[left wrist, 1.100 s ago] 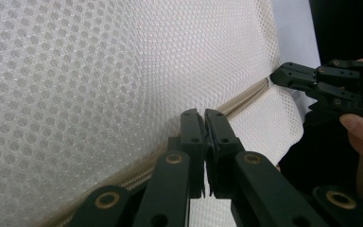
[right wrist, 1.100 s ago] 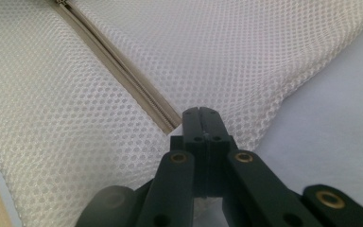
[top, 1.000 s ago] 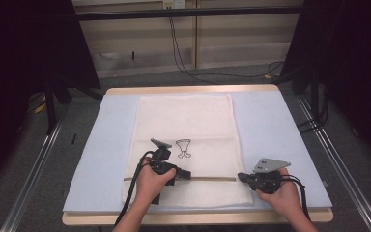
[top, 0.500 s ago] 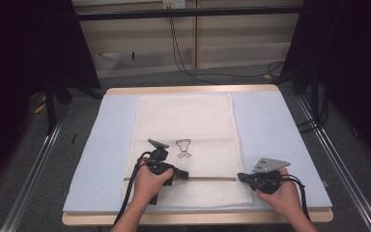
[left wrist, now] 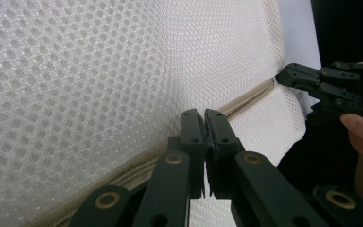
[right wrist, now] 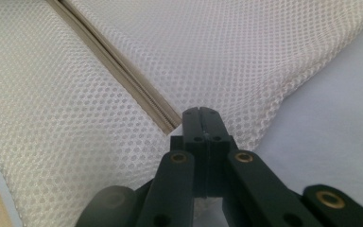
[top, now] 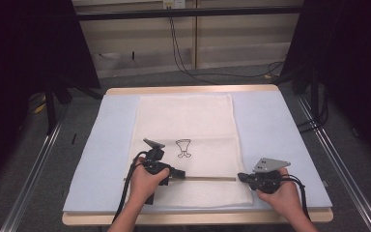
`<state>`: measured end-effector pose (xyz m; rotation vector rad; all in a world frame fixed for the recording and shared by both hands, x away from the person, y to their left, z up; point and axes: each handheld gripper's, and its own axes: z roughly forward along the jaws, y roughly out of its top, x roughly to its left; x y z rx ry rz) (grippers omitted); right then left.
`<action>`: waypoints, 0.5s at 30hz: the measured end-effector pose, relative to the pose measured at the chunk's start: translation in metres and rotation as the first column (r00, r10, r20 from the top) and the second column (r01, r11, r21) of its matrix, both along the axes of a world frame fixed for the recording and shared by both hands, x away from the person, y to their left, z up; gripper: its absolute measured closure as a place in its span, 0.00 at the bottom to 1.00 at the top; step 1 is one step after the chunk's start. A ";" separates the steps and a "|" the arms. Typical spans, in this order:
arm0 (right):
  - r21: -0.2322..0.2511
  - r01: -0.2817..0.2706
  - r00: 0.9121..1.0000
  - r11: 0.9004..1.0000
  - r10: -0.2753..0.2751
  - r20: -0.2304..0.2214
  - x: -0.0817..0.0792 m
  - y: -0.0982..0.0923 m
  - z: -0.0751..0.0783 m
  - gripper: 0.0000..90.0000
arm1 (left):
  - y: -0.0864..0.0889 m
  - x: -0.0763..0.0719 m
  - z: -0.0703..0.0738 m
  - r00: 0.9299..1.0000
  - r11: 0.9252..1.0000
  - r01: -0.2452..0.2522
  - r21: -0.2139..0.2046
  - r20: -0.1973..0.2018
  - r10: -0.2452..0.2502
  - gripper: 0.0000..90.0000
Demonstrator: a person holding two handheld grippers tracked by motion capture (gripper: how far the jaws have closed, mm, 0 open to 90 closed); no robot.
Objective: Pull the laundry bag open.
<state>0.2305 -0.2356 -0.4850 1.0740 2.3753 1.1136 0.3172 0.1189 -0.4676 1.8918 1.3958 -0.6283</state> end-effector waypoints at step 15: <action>0.006 -0.001 1.000 1.000 0.001 -0.004 0.000 -0.001 0.000 1.00 | 0.016 0.001 0.003 1.000 1.000 -0.014 -0.003 -0.004 0.014 0.97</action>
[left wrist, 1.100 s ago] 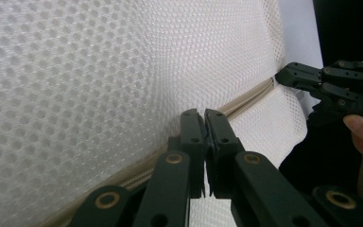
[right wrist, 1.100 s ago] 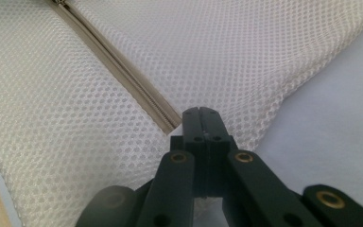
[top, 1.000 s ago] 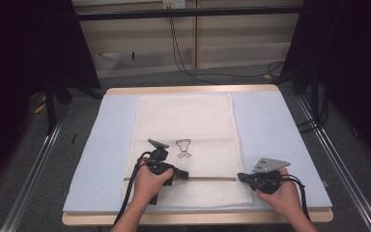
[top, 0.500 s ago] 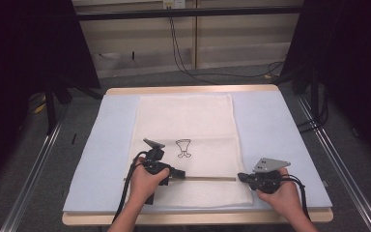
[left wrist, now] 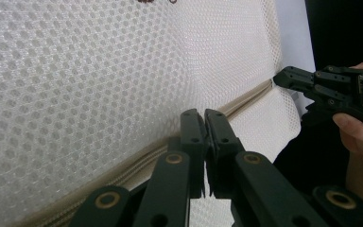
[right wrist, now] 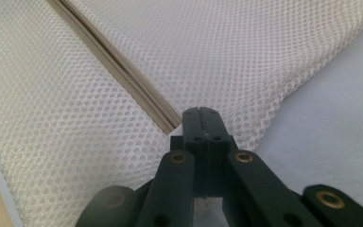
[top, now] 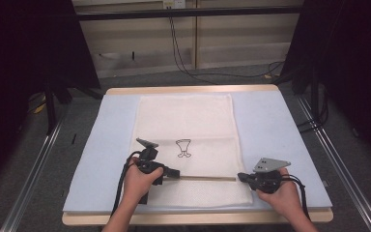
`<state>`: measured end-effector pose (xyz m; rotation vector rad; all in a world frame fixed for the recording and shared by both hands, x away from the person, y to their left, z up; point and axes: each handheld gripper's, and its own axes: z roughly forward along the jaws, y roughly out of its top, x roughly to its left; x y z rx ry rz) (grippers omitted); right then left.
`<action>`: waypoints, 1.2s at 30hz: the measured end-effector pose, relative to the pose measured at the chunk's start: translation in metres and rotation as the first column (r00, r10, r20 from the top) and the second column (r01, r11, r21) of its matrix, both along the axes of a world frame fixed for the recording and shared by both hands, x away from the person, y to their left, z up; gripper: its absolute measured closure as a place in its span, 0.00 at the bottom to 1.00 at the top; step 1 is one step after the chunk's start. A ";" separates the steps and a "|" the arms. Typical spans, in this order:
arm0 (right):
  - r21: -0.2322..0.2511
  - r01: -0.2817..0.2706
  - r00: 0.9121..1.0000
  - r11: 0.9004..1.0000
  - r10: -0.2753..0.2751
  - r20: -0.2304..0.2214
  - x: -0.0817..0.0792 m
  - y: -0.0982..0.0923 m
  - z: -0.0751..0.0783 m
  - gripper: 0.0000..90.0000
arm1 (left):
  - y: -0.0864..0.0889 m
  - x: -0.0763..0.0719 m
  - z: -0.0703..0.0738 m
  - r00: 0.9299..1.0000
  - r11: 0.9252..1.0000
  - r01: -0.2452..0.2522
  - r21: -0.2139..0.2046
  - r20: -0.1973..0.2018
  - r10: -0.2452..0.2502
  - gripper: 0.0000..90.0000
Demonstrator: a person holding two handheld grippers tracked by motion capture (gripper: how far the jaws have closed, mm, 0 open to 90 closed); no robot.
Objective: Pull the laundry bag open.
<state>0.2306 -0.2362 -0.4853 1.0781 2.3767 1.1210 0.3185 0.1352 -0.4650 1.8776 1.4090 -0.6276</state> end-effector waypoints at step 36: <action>-0.001 -0.006 1.000 1.000 0.006 0.000 0.000 0.000 0.000 1.00 | 0.025 0.001 0.001 0.999 0.999 -0.032 0.011 -0.007 0.032 0.97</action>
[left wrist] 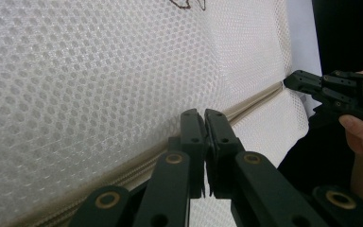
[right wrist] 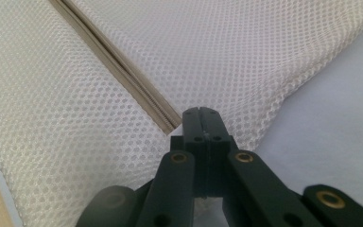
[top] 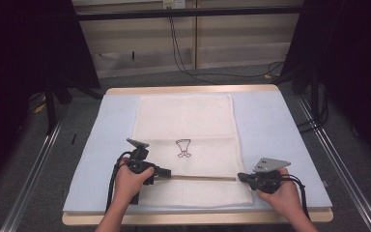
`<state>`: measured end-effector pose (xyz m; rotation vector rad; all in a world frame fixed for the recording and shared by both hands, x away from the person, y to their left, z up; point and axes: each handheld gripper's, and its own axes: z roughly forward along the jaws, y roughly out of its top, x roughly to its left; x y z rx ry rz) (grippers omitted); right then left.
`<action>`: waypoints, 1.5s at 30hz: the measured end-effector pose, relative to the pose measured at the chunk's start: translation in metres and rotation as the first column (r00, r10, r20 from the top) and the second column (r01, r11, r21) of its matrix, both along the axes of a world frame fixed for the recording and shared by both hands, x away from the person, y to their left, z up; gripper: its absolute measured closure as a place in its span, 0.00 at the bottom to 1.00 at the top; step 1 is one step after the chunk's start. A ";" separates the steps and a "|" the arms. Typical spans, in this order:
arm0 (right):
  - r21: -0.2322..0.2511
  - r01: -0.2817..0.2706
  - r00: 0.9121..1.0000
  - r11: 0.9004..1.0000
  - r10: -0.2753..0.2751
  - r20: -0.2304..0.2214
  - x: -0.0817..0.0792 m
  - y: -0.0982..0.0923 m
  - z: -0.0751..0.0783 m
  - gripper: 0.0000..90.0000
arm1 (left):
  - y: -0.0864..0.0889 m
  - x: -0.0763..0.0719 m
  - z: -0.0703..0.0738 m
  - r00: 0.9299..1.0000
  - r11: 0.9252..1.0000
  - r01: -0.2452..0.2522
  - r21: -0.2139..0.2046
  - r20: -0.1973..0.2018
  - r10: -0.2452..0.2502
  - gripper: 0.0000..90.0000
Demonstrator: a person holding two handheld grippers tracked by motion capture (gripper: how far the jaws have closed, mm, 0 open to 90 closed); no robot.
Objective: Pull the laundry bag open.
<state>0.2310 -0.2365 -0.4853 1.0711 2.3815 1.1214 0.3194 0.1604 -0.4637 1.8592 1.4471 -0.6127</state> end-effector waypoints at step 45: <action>0.000 0.007 1.000 1.000 -0.007 0.000 -0.001 0.000 0.000 1.00 | 0.038 0.001 -0.001 0.999 0.998 -0.054 -0.025 -0.003 0.054 0.97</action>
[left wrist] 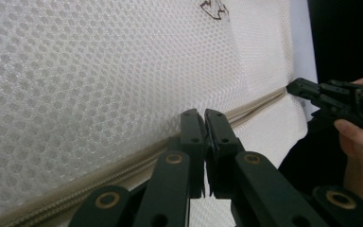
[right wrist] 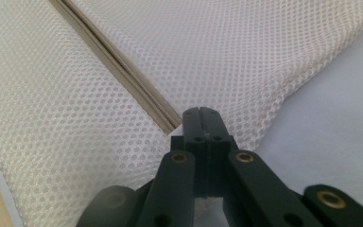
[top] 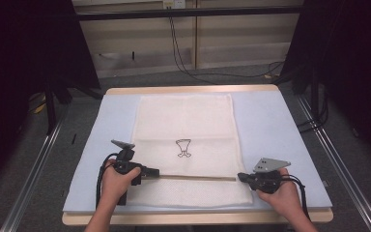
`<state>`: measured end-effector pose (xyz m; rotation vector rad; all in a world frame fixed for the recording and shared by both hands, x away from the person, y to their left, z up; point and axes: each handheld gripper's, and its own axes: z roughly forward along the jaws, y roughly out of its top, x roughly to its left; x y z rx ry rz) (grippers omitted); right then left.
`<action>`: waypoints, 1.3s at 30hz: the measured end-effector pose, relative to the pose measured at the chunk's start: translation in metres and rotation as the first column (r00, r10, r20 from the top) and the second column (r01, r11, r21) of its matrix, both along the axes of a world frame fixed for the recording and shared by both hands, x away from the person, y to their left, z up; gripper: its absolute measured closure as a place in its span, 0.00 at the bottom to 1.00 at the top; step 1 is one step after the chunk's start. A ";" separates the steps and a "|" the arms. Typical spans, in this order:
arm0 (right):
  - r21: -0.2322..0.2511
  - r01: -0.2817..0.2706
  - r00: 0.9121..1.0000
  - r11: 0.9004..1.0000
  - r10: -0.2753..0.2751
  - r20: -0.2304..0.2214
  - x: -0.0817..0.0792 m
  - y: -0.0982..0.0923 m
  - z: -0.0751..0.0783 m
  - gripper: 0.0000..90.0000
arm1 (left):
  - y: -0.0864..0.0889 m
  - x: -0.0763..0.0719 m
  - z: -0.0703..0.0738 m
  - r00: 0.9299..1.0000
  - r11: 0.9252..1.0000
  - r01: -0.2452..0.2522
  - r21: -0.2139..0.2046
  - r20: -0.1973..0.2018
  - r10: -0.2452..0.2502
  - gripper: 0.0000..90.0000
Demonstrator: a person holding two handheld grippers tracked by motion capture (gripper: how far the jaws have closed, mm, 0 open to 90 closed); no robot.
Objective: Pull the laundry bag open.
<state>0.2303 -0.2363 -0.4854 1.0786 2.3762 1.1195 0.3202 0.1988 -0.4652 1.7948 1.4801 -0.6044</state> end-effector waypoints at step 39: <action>0.003 -0.002 1.000 1.000 0.002 0.003 0.000 0.000 0.000 1.00 | 0.091 -0.007 0.003 0.991 0.991 -0.136 0.008 0.015 0.136 0.97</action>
